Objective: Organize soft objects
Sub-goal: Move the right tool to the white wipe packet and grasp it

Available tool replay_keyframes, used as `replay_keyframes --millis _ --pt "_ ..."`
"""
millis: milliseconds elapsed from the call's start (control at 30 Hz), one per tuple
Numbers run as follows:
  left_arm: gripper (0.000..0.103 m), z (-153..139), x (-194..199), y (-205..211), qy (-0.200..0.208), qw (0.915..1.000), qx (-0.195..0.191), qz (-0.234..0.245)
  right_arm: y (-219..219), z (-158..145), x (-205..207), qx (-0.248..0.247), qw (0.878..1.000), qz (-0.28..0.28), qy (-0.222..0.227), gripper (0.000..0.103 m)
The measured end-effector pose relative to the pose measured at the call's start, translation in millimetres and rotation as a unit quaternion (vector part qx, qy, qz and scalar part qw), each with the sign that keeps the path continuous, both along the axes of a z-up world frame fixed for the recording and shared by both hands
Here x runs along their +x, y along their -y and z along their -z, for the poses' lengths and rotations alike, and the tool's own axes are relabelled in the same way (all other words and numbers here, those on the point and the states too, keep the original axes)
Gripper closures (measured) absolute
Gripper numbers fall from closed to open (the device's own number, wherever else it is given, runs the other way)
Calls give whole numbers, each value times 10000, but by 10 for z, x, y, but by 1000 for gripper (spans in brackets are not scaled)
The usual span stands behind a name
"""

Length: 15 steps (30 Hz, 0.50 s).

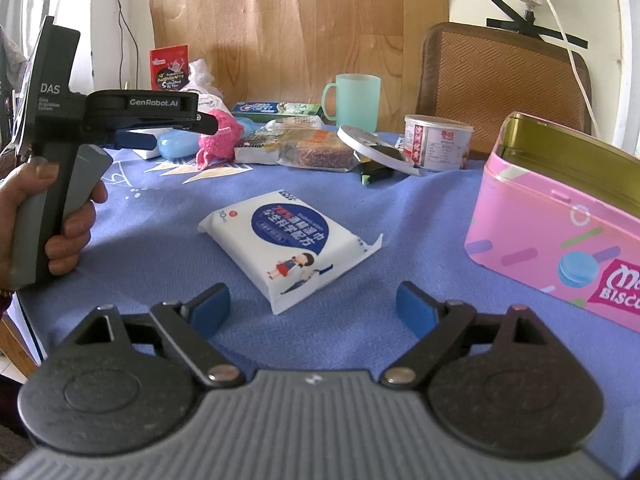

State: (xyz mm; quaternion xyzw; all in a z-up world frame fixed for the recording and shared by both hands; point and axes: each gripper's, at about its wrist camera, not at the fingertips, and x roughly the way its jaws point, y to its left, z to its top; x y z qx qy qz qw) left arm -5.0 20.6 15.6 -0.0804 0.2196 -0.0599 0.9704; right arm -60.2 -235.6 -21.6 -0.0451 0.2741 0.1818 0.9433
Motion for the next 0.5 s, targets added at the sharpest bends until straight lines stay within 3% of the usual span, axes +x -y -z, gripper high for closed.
replay_keyframes --millis 167,300,400,500 --pt "0 8 31 -12 -115 9998 -76 117 -3 0 6 -12 10000 2 -5 9" --pt "0 18 29 -52 -473 9979 -298 316 -7 -8 4 -44 10000 7 -9 9" --pt "0 18 -78 -48 -636 9937 -631 671 -2 -8 1 -35 10000 8 1 9" --pt "0 -10 -164 84 -755 9883 -635 1163 -16 -5 14 -42 10000 -16 4 9"
